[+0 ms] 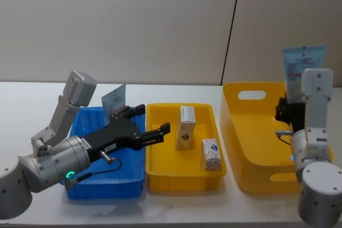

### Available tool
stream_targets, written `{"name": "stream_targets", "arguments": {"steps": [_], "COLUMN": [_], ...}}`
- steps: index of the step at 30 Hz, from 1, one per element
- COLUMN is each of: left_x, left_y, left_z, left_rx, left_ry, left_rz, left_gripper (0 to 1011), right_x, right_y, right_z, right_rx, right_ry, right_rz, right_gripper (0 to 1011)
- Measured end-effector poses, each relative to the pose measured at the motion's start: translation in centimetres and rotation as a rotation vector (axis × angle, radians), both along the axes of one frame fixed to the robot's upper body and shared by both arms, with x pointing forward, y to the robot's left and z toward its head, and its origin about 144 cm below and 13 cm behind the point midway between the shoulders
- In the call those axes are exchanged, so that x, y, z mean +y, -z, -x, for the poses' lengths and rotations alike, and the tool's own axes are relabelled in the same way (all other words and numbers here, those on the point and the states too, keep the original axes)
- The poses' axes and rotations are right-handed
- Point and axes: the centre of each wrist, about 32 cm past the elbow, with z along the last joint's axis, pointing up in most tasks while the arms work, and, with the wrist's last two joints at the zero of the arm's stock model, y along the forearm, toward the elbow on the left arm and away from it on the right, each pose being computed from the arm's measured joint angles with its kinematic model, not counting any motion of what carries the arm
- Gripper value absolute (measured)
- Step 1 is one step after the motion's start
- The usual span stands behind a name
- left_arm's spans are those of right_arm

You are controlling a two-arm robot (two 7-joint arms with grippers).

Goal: Bimanual collaborative sorting of washing and personal care products

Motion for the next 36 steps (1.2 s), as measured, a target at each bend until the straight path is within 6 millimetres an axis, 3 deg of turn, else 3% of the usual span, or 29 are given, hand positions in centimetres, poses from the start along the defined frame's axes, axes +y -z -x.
{"name": "stream_targets", "arguments": {"steps": [10,27,36], "left_x": [0.0,0.0,0.0], "left_y": [0.0,0.0,0.0], "left_z": [0.0,0.0,0.0], "left_rx": [0.0,0.0,0.0], "left_ry": [0.0,0.0,0.0], "left_rz": [0.0,0.0,0.0], "left_gripper": [1001,1001,1001], "right_x": [-1.8,-2.3,-2.3], "right_y": [1.2,2.9,3.3], "right_z": [0.4,0.2,0.1], "right_rx": [0.122,0.205,0.212], "right_ry": [0.07,0.079,0.077], "right_rz": [0.023,0.031,0.031], "right_gripper": [296,299,604]}}
